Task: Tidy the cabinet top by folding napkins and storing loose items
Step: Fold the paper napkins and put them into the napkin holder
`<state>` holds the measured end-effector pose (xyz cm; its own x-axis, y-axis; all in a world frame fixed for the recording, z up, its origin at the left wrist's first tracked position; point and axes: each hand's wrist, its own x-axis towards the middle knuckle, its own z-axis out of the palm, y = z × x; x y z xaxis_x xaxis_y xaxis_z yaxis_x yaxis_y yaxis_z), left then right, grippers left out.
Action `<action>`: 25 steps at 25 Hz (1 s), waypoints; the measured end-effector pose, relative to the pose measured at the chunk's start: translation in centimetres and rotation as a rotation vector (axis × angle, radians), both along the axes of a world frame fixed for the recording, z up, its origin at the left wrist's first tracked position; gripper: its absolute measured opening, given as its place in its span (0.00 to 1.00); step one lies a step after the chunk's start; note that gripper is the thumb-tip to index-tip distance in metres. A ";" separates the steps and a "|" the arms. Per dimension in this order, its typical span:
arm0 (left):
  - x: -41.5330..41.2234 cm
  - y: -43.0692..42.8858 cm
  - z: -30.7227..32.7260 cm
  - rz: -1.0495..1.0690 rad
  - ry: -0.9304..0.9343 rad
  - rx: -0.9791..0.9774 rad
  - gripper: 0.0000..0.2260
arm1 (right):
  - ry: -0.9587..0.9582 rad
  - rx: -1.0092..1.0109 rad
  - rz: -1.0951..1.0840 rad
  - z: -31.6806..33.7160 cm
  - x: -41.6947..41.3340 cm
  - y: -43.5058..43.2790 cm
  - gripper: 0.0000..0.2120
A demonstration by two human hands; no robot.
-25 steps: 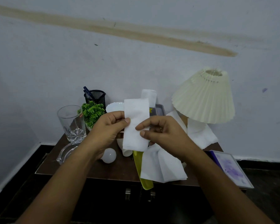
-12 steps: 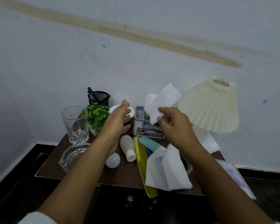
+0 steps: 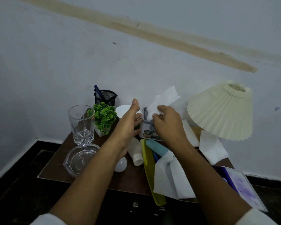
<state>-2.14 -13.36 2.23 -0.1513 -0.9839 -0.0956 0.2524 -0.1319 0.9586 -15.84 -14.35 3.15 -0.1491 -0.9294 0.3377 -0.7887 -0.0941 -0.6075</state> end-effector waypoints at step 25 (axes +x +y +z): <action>0.1 -0.1 0.0 0.040 0.065 -0.011 0.31 | 0.245 -0.014 0.264 -1.5 1.4 0.9 0.17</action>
